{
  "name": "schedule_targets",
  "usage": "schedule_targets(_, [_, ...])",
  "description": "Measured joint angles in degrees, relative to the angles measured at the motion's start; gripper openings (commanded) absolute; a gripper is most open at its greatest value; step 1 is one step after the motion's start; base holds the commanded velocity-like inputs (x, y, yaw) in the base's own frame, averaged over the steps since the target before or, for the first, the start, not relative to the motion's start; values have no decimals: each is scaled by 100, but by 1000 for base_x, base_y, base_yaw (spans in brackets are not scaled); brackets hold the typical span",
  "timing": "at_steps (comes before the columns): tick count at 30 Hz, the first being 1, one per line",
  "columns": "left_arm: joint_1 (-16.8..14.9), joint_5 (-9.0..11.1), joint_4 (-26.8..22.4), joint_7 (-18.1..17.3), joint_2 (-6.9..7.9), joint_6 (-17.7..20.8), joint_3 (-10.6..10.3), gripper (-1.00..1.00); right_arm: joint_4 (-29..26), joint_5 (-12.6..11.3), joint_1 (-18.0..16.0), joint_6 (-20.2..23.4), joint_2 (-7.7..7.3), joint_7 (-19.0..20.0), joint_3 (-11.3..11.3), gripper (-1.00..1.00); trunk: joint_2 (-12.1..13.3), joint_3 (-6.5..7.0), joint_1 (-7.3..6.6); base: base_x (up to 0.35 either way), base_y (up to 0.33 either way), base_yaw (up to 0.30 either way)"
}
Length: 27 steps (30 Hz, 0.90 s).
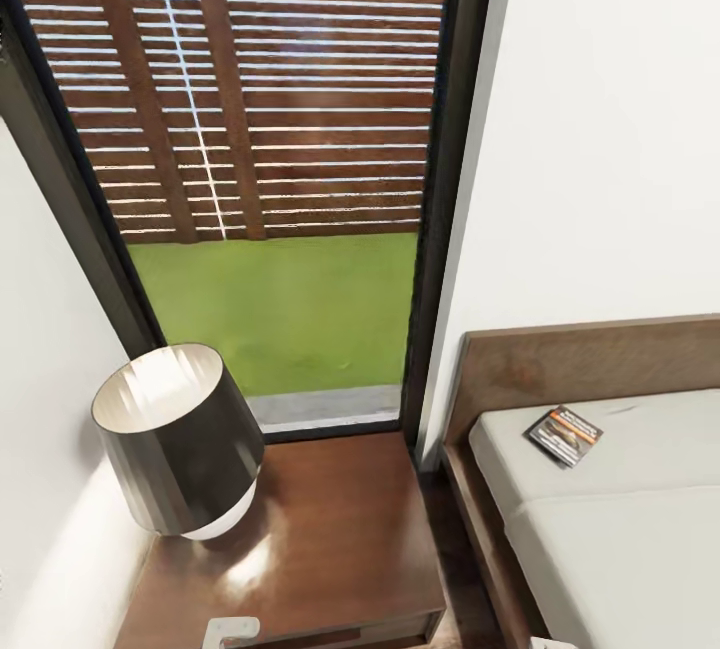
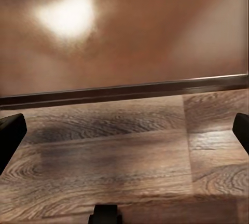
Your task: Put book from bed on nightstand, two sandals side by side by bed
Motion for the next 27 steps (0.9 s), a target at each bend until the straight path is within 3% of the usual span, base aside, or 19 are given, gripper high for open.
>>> schedule_targets(27, [0,-2,0,0,0,0,0,100,0,0,0,0,0,0,0,100,1083,485,-593,0,0,0])
